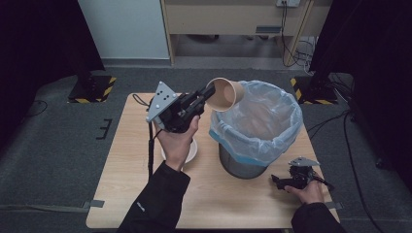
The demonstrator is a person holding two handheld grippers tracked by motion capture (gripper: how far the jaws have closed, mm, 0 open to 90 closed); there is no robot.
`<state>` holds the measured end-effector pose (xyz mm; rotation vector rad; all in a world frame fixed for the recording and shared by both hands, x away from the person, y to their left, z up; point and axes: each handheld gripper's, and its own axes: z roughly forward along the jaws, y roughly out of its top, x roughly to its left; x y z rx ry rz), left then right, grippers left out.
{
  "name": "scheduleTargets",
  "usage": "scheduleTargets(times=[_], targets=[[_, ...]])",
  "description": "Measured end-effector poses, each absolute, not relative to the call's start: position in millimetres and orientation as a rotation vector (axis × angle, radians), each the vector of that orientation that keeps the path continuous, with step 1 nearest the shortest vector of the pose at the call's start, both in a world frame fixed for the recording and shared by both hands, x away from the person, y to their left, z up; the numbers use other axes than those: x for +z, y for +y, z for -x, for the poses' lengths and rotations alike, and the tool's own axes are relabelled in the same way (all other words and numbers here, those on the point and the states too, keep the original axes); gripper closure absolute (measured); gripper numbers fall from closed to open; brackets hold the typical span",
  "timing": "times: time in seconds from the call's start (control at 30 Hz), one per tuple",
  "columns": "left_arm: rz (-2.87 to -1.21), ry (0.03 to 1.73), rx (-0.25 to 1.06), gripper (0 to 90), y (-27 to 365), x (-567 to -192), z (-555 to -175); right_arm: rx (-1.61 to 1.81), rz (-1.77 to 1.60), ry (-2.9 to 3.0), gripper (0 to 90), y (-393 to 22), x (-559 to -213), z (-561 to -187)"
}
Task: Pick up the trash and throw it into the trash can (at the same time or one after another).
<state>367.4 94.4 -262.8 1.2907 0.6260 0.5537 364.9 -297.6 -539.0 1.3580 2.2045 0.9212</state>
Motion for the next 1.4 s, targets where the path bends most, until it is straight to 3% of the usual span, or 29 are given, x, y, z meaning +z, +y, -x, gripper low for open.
scheduleTargets(times=[0.57,0.77,1.4], targets=[[-1.447,0.639,0.481,83.3,44,-284,-394,0.922,-1.356,2.205,0.7,-298,-539,-365],[-1.497,0.623,0.447,74.7,36,-295,-402,0.922,-1.356,2.206,0.7,-298,-539,-365],[-1.499,0.698,0.573,57.6,117,-290,-386,0.919,-1.357,2.209,0.7,-298,-539,-365]])
